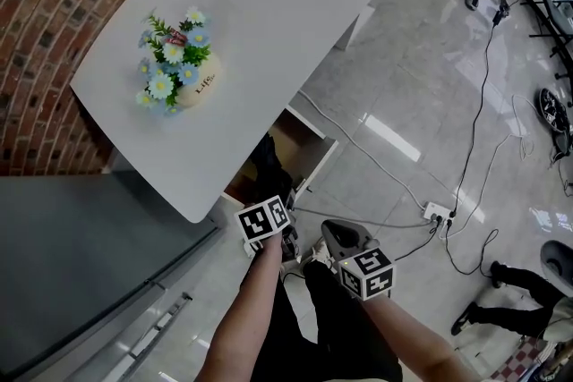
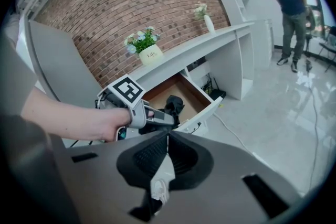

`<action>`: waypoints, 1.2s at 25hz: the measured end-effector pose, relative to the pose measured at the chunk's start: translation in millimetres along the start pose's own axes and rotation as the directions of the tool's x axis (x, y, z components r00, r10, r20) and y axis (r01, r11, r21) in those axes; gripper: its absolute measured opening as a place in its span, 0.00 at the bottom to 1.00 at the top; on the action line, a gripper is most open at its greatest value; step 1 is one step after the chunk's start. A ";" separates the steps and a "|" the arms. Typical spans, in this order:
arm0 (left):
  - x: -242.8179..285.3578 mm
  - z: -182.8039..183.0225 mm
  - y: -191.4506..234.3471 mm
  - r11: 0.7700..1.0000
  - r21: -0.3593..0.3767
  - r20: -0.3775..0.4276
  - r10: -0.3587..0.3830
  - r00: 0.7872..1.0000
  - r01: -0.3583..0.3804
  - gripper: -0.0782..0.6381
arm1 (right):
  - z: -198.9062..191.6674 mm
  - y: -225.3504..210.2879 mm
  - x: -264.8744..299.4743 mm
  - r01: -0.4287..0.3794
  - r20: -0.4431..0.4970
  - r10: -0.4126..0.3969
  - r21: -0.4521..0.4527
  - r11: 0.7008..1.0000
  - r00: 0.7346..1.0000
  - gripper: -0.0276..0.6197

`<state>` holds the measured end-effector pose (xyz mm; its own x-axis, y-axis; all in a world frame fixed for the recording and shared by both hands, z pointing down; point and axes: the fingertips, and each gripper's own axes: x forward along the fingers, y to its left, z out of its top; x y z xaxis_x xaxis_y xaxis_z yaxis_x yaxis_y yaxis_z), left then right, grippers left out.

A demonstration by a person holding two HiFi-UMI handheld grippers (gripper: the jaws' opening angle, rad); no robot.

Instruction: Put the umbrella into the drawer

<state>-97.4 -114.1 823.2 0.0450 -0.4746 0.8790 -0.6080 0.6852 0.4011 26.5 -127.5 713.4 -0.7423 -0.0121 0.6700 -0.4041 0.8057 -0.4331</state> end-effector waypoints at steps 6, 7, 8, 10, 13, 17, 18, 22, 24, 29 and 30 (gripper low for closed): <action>-6.0 0.1 -0.2 1.000 0.007 0.009 -0.005 1.000 0.005 0.52 | 0.6 7.0 2.5 -0.006 0.001 0.006 -0.004 1.000 1.000 0.07; -7.5 0.0 -0.4 1.000 0.009 0.011 -0.006 1.000 0.006 0.52 | 0.5 7.6 2.7 -0.005 0.003 0.005 -0.003 1.000 1.000 0.07; -9.2 0.1 -0.7 1.000 0.009 0.014 -0.008 1.000 0.008 0.52 | 0.4 8.4 2.8 -0.005 0.004 0.005 -0.004 1.000 1.000 0.07; -12.4 0.9 -1.5 1.000 0.004 0.022 -0.015 1.000 0.015 0.52 | 0.1 10.1 3.2 -0.006 0.004 0.006 -0.006 1.000 1.000 0.07; -16.1 1.3 -2.4 1.000 -0.002 0.028 -0.020 0.999 0.020 0.52 | -1.1 13.0 3.8 -0.009 -0.001 0.009 -0.008 1.000 1.000 0.07; -20.7 1.2 -2.6 1.000 0.004 0.031 -0.021 0.999 0.021 0.52 | -1.1 16.4 4.5 -0.010 0.000 0.010 -0.009 1.000 1.000 0.07; -22.0 0.9 -2.2 1.000 0.005 0.032 -0.021 0.999 0.021 0.52 | -1.1 17.3 4.5 -0.009 0.001 0.009 -0.010 1.000 1.000 0.07; -27.1 0.7 -0.1 1.000 0.007 0.035 -0.019 0.999 0.019 0.52 | -2.1 20.7 4.4 -0.005 0.004 0.005 -0.006 1.000 1.000 0.07; -29.5 0.2 -0.2 1.000 0.009 0.037 -0.022 0.999 0.022 0.52 | -3.6 22.4 4.5 -0.002 0.005 0.002 -0.001 1.000 1.000 0.07; -35.2 -2.4 -0.2 1.000 0.010 0.041 -0.030 0.999 0.029 0.52 | -8.2 31.1 4.1 -0.006 0.002 0.006 -0.008 1.000 1.000 0.07; -36.0 -2.8 0.5 1.000 0.010 0.041 -0.030 0.999 0.030 0.52 | -9.1 32.6 4.3 -0.007 0.002 0.007 -0.008 1.000 1.000 0.07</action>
<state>-97.1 -95.1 792.5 0.0306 -0.5177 0.8550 -0.6141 0.6652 0.4247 15.0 -95.9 707.6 -0.7462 -0.0074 0.6657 -0.3945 0.8105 -0.4331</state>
